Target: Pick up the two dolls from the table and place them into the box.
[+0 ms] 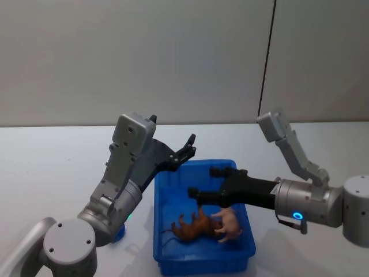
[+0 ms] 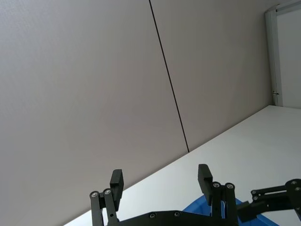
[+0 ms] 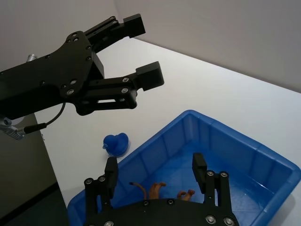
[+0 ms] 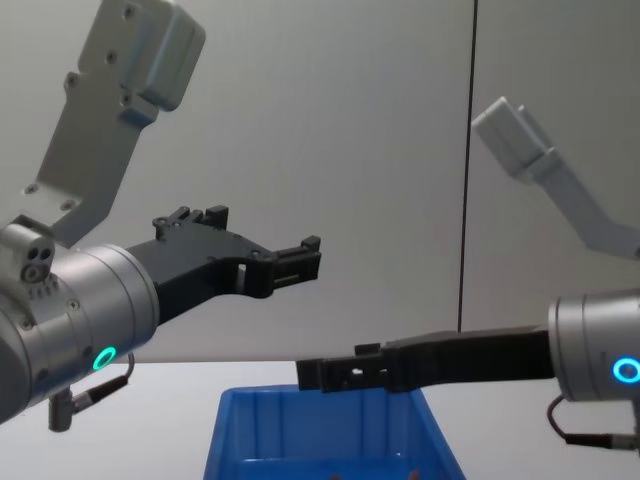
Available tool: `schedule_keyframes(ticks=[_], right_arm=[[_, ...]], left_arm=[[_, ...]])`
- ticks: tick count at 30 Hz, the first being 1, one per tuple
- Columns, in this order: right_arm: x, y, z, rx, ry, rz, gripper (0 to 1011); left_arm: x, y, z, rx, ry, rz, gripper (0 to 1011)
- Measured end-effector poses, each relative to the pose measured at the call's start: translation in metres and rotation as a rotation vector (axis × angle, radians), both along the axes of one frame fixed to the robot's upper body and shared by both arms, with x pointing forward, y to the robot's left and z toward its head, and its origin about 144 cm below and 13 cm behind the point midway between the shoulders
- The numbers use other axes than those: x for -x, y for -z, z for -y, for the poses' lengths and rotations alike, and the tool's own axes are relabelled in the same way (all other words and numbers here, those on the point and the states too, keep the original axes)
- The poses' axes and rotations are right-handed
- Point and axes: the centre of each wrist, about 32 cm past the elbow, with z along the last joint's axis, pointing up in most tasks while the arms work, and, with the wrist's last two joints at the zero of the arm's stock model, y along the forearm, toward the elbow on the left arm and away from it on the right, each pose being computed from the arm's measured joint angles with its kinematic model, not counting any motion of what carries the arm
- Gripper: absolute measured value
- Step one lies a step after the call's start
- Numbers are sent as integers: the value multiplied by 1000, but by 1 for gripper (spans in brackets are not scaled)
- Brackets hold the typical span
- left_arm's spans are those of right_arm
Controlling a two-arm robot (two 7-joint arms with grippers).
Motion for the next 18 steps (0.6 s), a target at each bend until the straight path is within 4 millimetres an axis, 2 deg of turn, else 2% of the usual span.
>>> schedule_keyframes(ticks=[1, 3, 11, 18], right_arm=[[0, 0, 1, 1, 2, 1, 938], [0, -2, 5, 1, 16, 13, 1001], [6, -3, 21, 6, 80, 47, 1001], [17, -3, 42, 19, 177, 80, 1001]], left_arm=[[0, 0, 0, 0, 0, 0, 1004], [0, 0, 0, 0, 0, 0, 1004], [0, 0, 0, 0, 0, 0, 1004], [0, 0, 0, 0, 0, 0, 1004]])
